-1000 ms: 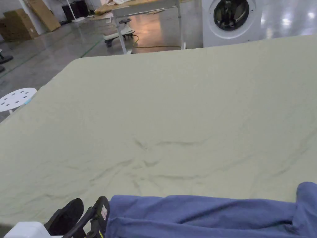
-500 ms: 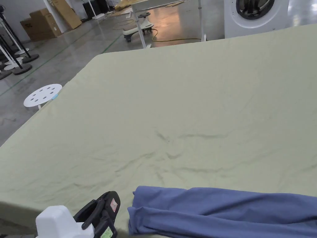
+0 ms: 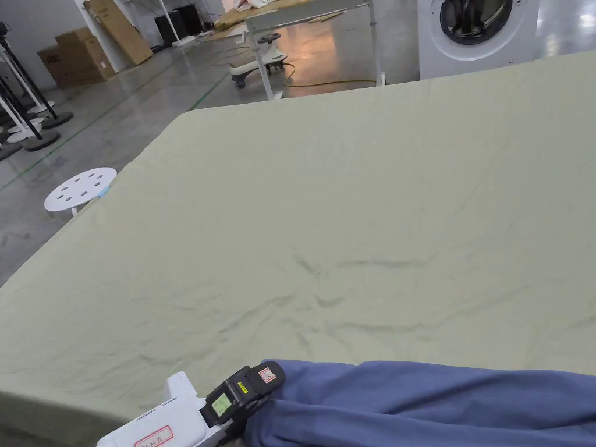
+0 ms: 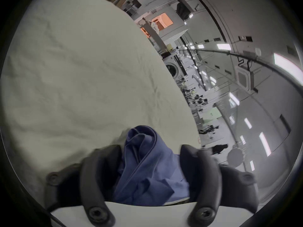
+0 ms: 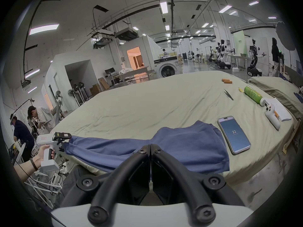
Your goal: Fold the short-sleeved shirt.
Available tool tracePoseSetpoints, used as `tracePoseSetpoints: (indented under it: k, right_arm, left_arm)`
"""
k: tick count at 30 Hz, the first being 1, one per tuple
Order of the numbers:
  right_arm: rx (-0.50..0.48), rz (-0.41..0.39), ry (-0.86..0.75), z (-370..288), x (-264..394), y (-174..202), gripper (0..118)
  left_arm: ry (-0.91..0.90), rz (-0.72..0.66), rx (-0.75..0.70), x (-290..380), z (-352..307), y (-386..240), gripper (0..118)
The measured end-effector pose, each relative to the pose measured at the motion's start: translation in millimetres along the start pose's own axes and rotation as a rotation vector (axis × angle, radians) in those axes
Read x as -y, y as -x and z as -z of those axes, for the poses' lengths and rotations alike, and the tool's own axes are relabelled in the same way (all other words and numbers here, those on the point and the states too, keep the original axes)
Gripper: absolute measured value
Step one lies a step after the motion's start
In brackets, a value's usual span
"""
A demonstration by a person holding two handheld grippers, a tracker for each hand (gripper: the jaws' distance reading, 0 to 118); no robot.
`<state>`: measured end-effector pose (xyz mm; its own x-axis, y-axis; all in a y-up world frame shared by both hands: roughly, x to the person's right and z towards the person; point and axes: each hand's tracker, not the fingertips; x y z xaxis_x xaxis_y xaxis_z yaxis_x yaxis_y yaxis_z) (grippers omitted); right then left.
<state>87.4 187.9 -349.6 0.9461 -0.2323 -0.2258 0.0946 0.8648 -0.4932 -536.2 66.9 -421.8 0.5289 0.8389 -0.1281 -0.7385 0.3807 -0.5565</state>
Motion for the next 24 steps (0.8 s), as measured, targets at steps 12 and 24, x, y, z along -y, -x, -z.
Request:
tracePoseSetpoints:
  k: [12, 24]
  right_arm:
    - [0.004, 0.024, 0.012, -2, 0, 1, 0]
    - [0.0, 0.106, -0.014, 0, 5, 0, 0]
  left_arm:
    - [-0.098, -0.091, -0.036, -5, -9, -46, 2]
    - [-0.062, 0.283, -0.077, 10, -2, -175, 2]
